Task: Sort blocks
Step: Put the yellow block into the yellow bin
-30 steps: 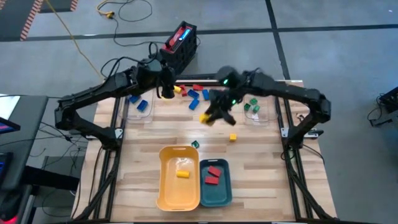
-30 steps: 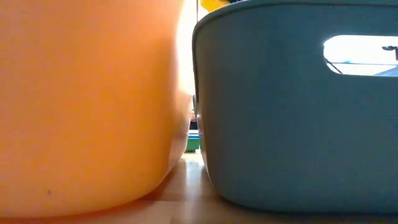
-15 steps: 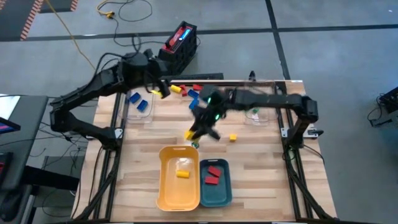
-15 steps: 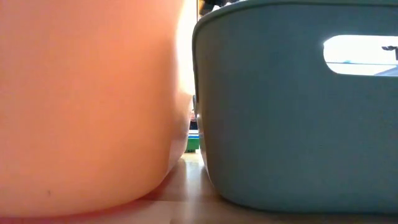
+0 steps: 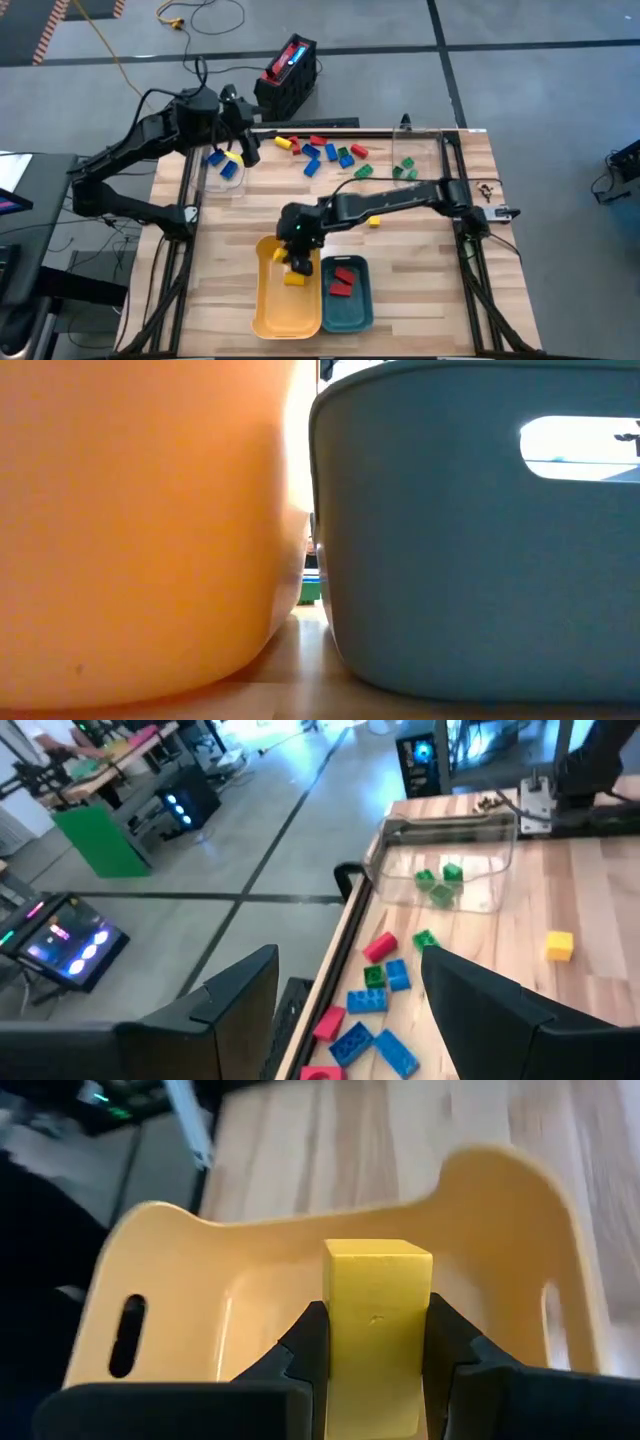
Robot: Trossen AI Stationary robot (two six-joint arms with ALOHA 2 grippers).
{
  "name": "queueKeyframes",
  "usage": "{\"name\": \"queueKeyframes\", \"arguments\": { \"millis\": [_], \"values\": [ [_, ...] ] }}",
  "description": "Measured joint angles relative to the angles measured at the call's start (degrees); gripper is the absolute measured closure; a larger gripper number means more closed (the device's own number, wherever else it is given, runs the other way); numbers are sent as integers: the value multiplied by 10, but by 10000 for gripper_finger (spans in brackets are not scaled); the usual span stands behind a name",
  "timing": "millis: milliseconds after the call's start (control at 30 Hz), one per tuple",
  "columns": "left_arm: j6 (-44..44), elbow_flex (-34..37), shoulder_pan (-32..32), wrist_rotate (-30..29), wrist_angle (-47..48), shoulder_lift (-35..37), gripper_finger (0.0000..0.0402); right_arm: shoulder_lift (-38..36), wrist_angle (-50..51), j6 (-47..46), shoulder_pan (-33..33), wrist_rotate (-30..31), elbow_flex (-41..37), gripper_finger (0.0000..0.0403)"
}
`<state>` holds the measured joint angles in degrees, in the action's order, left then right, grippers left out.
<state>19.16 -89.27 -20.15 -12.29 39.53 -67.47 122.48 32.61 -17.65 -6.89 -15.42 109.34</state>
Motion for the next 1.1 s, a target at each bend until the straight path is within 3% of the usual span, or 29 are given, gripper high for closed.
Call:
{"name": "queueKeyframes", "arguments": {
  "millis": [233,600,867,1100],
  "values": [
    [-4,0,0,6,1,32,159,59,116,-19,-30,63,97,308],
    [-16,0,0,7,28,61,159,118,215,-25,-40,65,144,310],
    [-15,0,0,8,33,61,159,118,212,-34,-31,64,145,164],
    [-21,0,0,47,52,58,159,74,225,-35,-19,72,145,149]
  ]
}}
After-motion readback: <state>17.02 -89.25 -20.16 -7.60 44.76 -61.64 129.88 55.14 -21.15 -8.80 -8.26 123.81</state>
